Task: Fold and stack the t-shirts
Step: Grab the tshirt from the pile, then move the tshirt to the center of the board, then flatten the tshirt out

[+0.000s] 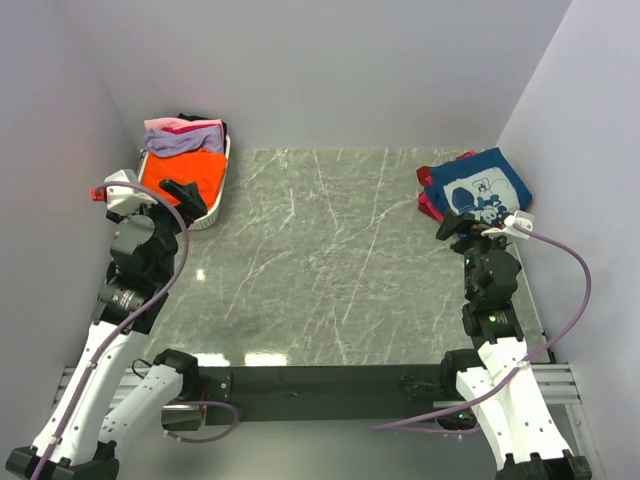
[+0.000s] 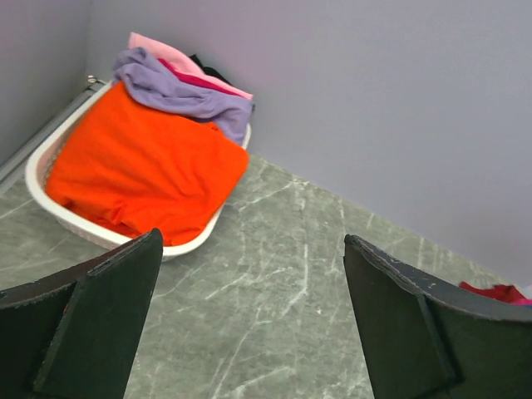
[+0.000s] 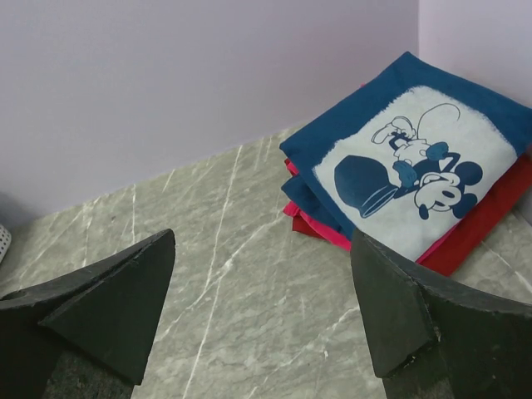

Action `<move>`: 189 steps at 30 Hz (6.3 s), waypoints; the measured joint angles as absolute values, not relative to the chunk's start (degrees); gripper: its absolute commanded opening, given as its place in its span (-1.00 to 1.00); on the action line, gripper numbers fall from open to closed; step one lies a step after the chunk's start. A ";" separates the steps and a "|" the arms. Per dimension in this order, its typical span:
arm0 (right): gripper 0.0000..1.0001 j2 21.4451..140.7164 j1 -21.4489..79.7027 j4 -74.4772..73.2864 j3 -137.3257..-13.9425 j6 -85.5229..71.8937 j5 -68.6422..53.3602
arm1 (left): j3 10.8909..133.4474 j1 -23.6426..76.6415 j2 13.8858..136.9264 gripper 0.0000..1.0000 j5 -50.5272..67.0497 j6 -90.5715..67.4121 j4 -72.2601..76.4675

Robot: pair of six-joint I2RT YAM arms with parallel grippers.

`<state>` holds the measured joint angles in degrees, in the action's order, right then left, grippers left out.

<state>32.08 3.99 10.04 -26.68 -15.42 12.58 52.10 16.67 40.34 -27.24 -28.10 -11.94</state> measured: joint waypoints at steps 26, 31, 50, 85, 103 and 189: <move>0.83 32.23 3.99 8.45 -26.76 -16.80 11.73 | 56.77 20.34 65.71 0.93 -36.75 -22.17 -11.25; 0.83 32.18 3.99 7.66 -27.00 -17.12 11.60 | 61.56 17.37 76.12 0.90 -33.54 -19.51 -9.58; 0.81 33.45 3.99 7.60 -27.03 -18.20 11.51 | 69.28 8.67 97.73 0.43 -22.50 -14.00 -4.97; 0.75 36.47 3.99 7.18 -27.97 -18.41 10.85 | 80.73 11.44 85.03 -0.99 -22.81 -14.20 -14.66; 0.74 36.99 3.99 5.52 -29.36 -18.39 9.91 | 83.42 31.99 76.53 -0.99 -5.69 -17.28 -17.02; -1.00 107.02 48.97 3.31 -60.82 -17.04 9.56 | 42.39 24.18 58.81 0.82 -8.32 -30.79 -11.81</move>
